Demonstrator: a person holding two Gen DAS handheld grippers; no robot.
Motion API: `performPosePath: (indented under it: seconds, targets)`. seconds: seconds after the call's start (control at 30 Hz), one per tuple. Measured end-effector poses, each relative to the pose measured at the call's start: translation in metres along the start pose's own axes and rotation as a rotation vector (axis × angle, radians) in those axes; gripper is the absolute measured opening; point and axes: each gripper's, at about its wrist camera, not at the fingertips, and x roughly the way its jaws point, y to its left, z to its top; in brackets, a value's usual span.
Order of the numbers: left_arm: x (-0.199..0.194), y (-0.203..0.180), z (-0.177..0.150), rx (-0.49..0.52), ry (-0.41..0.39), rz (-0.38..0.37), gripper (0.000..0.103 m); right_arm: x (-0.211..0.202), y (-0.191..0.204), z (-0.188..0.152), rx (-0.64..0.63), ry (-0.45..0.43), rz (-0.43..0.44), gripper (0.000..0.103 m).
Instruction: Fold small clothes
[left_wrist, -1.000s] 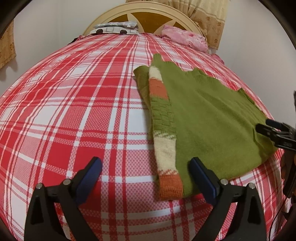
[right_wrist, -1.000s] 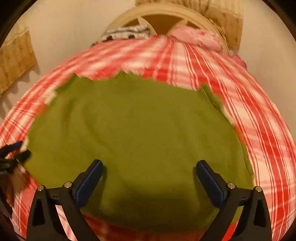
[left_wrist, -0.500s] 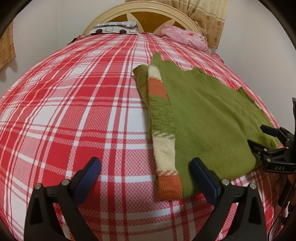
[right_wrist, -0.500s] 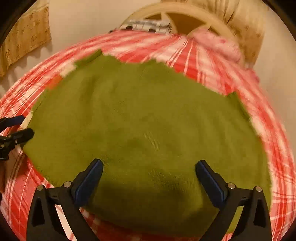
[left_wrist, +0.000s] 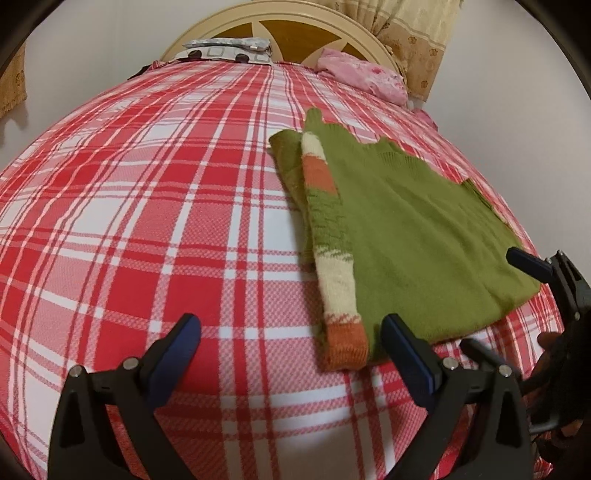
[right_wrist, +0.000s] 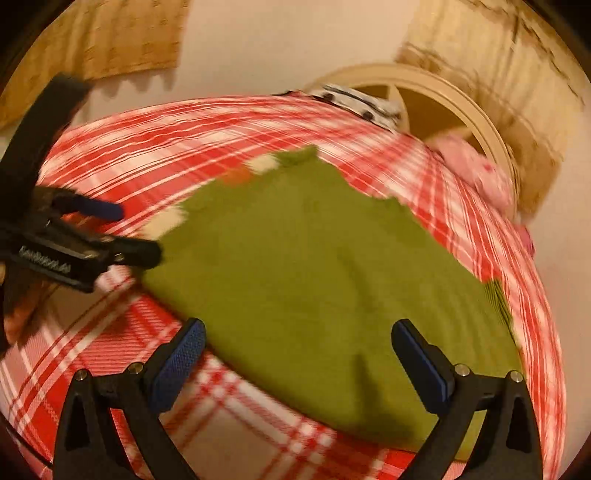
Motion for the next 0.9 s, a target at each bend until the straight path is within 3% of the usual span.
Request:
performPosePath:
  seconds: [0.3, 0.43, 0.6, 0.67, 0.73, 0.9]
  targets:
    - [-0.02, 0.057, 0.017, -0.092, -0.046, -0.016, 0.1, -0.005, 0.051, 0.002, -0.173, -0.051, 0.011, 0.1]
    - [-0.021, 0.068, 0.028, -0.111, -0.069, -0.097, 0.1, 0.008, 0.068, 0.008, -0.233, -0.035, -0.007, 0.078]
    - [-0.001, 0.066, 0.052, -0.111, -0.06, -0.22, 0.1, 0.014, 0.08, 0.02, -0.262, -0.045, -0.007, 0.074]
    - [0.01, 0.061, 0.063, -0.108, -0.051, -0.26, 0.1, 0.018, 0.087, 0.024, -0.283, -0.042, -0.006, 0.061]
    - [0.022, 0.054, 0.074, -0.118, -0.04, -0.304, 0.1, 0.022, 0.093, 0.026, -0.295, -0.039, -0.013, 0.055]
    - [0.048, 0.035, 0.095, -0.096, 0.001, -0.362, 0.1, 0.025, 0.09, 0.027, -0.267, -0.031, -0.025, 0.054]
